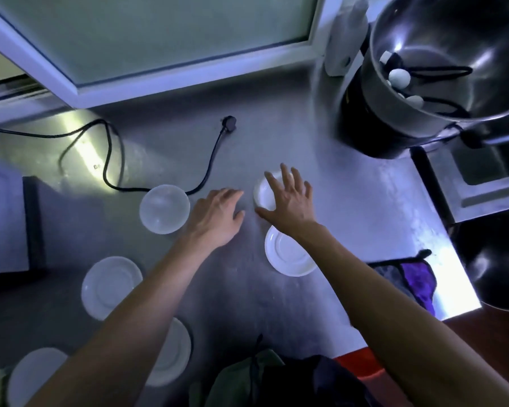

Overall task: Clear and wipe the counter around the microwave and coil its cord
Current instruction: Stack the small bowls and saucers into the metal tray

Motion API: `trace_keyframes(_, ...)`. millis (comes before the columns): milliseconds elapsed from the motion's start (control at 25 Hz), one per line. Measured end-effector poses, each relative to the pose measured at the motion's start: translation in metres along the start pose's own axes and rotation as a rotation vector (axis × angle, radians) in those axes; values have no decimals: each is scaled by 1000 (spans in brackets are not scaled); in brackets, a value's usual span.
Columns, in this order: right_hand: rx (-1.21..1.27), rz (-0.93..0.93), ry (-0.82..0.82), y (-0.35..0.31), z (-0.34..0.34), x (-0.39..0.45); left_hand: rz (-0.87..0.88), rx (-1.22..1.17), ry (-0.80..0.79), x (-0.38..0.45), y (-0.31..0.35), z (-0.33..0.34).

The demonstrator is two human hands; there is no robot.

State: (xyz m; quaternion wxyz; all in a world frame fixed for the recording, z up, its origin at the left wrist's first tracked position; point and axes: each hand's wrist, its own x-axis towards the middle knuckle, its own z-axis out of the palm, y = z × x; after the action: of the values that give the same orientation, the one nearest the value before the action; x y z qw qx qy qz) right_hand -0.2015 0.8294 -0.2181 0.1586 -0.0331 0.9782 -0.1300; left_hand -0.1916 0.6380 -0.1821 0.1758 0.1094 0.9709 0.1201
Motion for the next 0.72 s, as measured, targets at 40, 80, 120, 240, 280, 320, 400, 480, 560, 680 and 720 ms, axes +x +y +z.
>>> trace_keyframes(40, -2, -3, -25, 2, 2, 5, -6, -4, 3, 2, 1, 1)
trace_keyframes(80, -3, -5, -48, 4, 4, 8, -10, -7, 4, 4, 1, 2)
trace_keyframes(120, -6, -7, -65, 5, 6, 10, -14, -12, 6, 4, 1, 2)
trace_keyframes(240, -16, -29, -58, 3, 12, 13, -35, -36, 35, 2, -3, 4)
trace_keyframes(280, -12, -35, -37, 1, 12, 13, -47, -39, 54, 0, -6, 4)
trace_keyframes(320, -5, -44, -17, -3, 13, 14, -61, -36, 72, -2, -10, 4)
trace_keyframes(400, 11, -74, 6, -14, 14, 15, -89, -27, 97, -7, -19, 3)
trace_keyframes(480, 28, -108, 5, -28, 17, 14, -106, -21, 144, -14, -30, 1)
trace_keyframes(560, 40, -141, 7, -42, 22, 13, -141, -7, 195, -19, -43, -4)
trace_keyframes(680, 50, -190, -7, -64, 31, 9, -243, 58, 166, -28, -70, -7)
trace_keyframes(720, 47, -202, -18, -71, 33, 9, -268, 78, 154, -30, -79, -7)
